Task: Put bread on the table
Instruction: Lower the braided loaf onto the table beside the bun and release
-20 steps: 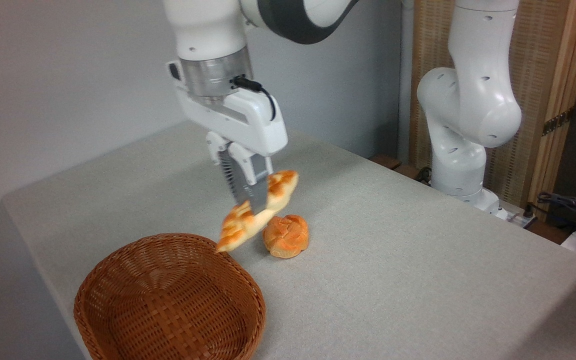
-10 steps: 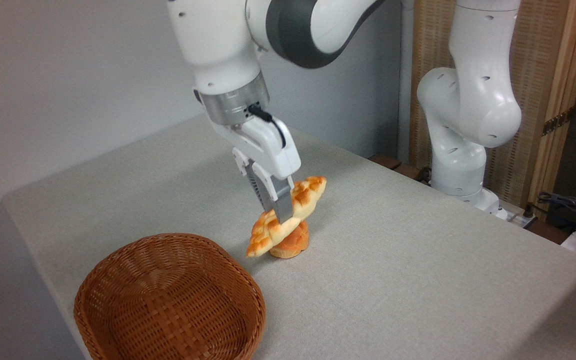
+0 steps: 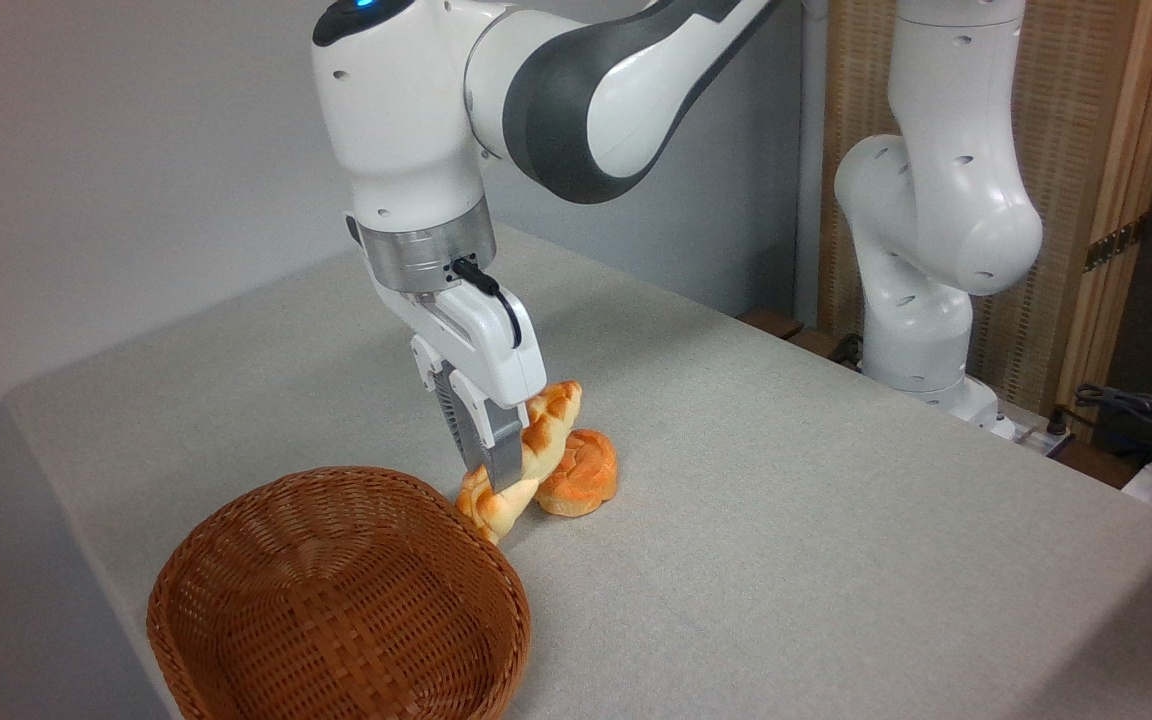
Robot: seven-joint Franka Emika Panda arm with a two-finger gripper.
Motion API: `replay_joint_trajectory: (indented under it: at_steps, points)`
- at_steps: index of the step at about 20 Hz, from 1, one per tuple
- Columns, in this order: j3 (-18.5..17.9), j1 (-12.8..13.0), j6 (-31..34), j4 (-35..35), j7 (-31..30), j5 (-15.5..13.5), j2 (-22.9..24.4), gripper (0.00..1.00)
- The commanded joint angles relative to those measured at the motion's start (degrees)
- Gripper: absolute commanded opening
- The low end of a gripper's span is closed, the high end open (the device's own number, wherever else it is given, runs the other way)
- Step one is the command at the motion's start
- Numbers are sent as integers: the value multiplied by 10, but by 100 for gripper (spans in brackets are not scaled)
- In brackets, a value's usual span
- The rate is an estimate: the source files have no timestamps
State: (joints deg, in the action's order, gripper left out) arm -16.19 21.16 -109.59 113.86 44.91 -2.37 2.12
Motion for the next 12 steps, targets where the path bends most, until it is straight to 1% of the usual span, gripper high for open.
replay_joint_trajectory:
  at_steps: [1, 4, 5, 6, 7, 8, 9, 12]
  points:
    - [-5, 2, -29, -7, 4, -13, -3, 32]
    - [-6, 2, -45, -7, 4, -13, -6, 31]
    - [-6, 2, -46, -7, 4, -10, -7, 34]
    - [-6, 2, -45, -6, 4, -10, -7, 63]
    - [-6, 2, -42, -6, 4, -9, -7, 85]
    - [-6, 2, -41, -6, 4, -9, -7, 98]
    - [-6, 2, -41, -7, 4, -9, -6, 100]
    - [-6, 2, -41, -10, -2, -11, -4, 100]
